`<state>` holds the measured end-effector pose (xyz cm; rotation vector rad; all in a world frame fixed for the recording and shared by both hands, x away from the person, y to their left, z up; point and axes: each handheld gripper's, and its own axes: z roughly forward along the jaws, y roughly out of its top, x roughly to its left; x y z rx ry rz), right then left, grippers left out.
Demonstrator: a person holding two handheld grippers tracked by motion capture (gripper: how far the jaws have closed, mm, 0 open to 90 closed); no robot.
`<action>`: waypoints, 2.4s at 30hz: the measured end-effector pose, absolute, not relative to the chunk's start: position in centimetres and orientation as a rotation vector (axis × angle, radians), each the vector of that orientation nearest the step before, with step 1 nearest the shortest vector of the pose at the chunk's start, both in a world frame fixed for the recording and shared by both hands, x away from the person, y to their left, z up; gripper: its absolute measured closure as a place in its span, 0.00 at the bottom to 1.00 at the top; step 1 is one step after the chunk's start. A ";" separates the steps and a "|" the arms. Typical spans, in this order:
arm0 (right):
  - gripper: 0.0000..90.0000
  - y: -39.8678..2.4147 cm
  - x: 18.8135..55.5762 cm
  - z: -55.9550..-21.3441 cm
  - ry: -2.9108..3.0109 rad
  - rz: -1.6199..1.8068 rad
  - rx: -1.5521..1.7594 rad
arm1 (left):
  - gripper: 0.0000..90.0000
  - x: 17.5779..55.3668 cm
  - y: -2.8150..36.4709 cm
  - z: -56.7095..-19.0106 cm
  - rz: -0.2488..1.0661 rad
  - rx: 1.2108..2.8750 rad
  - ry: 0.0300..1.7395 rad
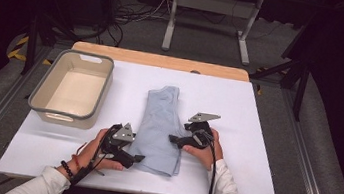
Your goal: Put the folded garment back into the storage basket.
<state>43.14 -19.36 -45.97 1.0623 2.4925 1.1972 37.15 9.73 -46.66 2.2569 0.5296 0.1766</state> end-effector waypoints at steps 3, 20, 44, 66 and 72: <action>0.31 -19.3 43.1 -45.9 2.533 1.223 1.019 | 0.23 37.3 9.7 -46.7 0.158 2.258 0.536; 0.79 -19.0 43.3 -46.0 2.664 1.353 1.056 | 0.35 37.6 9.6 -46.6 0.067 2.250 0.544; 0.83 -18.8 40.6 -42.2 2.461 1.492 0.883 | 0.84 37.0 10.9 -44.3 0.091 2.171 0.415; 0.83 -17.8 39.7 -41.1 2.383 1.500 0.824 | 0.84 37.0 11.9 -43.2 0.162 2.183 0.379; 0.83 -17.6 39.6 -41.0 2.375 1.486 0.818 | 0.84 37.0 11.9 -43.2 0.173 2.189 0.378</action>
